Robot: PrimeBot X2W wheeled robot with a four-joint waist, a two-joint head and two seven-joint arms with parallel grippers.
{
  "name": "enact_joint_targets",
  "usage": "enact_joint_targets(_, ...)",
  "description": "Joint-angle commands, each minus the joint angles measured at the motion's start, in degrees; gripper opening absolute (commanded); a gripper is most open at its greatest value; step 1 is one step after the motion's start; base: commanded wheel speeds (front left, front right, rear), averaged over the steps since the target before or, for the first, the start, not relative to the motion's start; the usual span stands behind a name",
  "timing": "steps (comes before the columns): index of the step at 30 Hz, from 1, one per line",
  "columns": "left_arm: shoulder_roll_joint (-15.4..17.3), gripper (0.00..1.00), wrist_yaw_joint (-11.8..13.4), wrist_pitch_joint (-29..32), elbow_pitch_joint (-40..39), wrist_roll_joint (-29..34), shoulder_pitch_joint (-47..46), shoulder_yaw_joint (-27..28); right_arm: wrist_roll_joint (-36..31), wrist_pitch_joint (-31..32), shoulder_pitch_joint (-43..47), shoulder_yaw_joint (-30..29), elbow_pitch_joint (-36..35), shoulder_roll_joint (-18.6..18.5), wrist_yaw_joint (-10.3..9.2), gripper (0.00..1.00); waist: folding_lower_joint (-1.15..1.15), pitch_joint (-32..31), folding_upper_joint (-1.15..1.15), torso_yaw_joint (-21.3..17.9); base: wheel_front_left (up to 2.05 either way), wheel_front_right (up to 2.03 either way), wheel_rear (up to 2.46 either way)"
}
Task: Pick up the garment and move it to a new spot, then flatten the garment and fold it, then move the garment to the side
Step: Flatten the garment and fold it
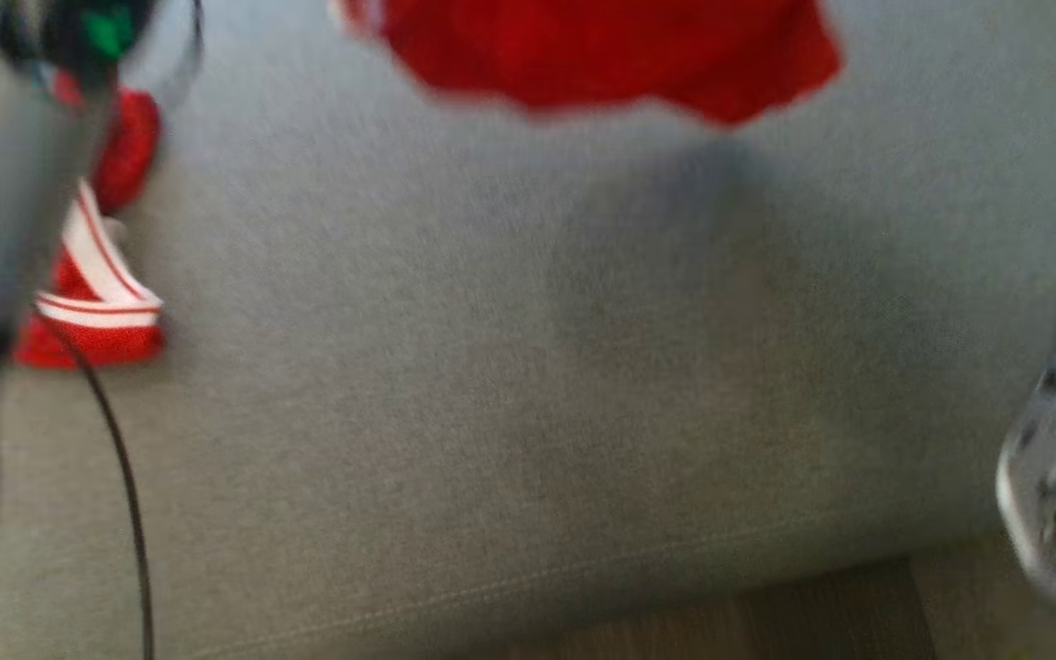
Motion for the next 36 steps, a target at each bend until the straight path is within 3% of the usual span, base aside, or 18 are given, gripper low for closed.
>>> enact_joint_targets(1, 2.53, 0.0, -0.33, -1.99, 0.61, 2.12, -6.67, 0.43, -1.61, -0.92, -5.39, 0.15, -0.02, 0.52, -0.01, 0.0, -0.01, 7.02, 0.0, -1.92, 0.0, 0.0, 0.0)
enact_joint_targets(6, 4.29, 0.0, -0.33, -13.43, 8.12, 7.55, -19.34, -5.97, -6.79, -2.19, -15.83, -3.56, 1.5, 0.52, -0.01, 0.0, -0.01, 12.76, 0.0, -2.95, 0.0, 0.0, 0.0)
enact_joint_targets(11, 7.79, 0.0, -0.33, -24.2, 9.96, 7.8, -19.99, -15.89, -7.21, -2.25, -12.68, -2.53, -2.98, 0.38, -0.01, 0.0, -0.01, 13.94, 0.0, -2.72, 0.0, 0.0, 0.0)
enact_joint_targets(17, 12.35, 0.0, -0.34, -26.25, 7.7, 4.05, -8.86, -27.16, -3.85, -0.72, 2.47, 3.74, -0.47, -1.08, -0.01, 0.0, -0.01, 11.89, 0.0, -2.23, 0.0, 0.0, 0.0)
enact_joint_targets(21, 14.3, 0.0, -0.34, -26.31, 4.34, 3.13, -1.7, -29.48, -1.91, 2.52, 11.97, 6.45, -2.71, -2.5, -0.01, 0.0, -0.01, 10.25, 0.0, -2.09, 0.0, 0.0, 0.0)
enact_joint_targets(25, 17.23, 0.0, -0.34, -26.32, -0.09, 3.46, 8.76, -30.26, 2.6, 7.79, 26.71, 8.48, -10.21, -3.14, -0.01, 0.0, -0.01, 7.79, 0.0, -2.07, 0.0, 0.0, 0.0)
enact_joint_targets(30, 19.52, 0.0, -0.18, -26.33, -3.65, 6.86, 20.85, -31.62, 6.45, 14.08, 44.98, 6.67, -22.02, -4.17, -0.01, 0.0, -0.01, 3.96, 0.0, -1.4, 0.0, 0.0, 0.0)
enact_joint_targets(36, 20.91, 0.0, 2.83, -26.33, -6.06, 11.02, 32.51, -31.3, 11.12, 18.12, 60.48, 2.41, -30.43, -2.55, -0.01, 0.0, -0.01, -1.09, 0.0, -1.26, 0.0, 0.0, 0.0)
